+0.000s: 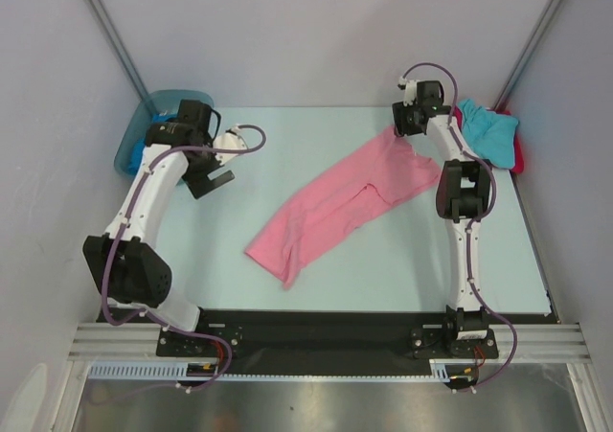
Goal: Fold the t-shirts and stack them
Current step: Fold the tshirt
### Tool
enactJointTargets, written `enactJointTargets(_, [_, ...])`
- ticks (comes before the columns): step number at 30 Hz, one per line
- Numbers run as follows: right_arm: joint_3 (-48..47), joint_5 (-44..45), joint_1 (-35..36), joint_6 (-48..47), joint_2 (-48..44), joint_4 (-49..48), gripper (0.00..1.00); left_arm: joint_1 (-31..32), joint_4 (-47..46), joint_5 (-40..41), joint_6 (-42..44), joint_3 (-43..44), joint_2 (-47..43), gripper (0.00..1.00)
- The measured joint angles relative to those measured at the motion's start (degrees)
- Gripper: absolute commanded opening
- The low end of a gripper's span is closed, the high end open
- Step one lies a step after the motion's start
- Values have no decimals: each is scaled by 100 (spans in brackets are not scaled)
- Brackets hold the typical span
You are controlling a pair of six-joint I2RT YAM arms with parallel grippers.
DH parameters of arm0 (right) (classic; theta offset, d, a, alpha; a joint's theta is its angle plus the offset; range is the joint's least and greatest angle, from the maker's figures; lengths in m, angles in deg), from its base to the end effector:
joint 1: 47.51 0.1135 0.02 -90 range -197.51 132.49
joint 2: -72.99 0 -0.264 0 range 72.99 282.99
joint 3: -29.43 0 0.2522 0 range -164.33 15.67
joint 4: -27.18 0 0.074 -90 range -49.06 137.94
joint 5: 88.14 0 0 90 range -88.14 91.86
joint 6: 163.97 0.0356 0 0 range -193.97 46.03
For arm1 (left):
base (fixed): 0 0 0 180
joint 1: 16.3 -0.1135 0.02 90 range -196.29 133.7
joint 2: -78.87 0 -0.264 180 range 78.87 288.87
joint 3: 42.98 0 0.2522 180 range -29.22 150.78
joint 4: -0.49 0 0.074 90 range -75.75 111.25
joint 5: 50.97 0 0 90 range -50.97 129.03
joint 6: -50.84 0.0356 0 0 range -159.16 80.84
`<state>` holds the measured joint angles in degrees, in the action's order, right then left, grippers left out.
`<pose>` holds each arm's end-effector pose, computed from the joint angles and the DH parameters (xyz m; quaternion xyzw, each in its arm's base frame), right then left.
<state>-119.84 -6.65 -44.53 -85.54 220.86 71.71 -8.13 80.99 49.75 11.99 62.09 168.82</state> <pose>0.5743 0.0352 0.1854 -0.1451 0.9039 0.0382 0.4006 0.3064 -0.0373 0.3442 0.4641 0.8551 0.1627 0.1641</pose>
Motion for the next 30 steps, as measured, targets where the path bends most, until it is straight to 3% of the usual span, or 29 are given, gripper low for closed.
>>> enactJointTargets(13, [0,2,-20,9,251,-236,53,129,133,372,153,0,-313,100])
enactJointTargets(22, [197,-2,173,-59,256,-433,25,136,138,551,297,0,-339,100])
enactJointTargets(23, [210,2,192,-72,254,-459,16,136,136,553,299,0,-339,100])
enactJointTargets(25, [225,-7,227,-83,254,-494,9,136,133,564,304,0,-339,100])
enactJointTargets(26, [234,7,249,-98,247,-505,1,136,133,564,313,0,-339,100])
enactJointTargets(30, [254,28,278,-109,243,-546,0,138,131,564,345,0,-339,100])
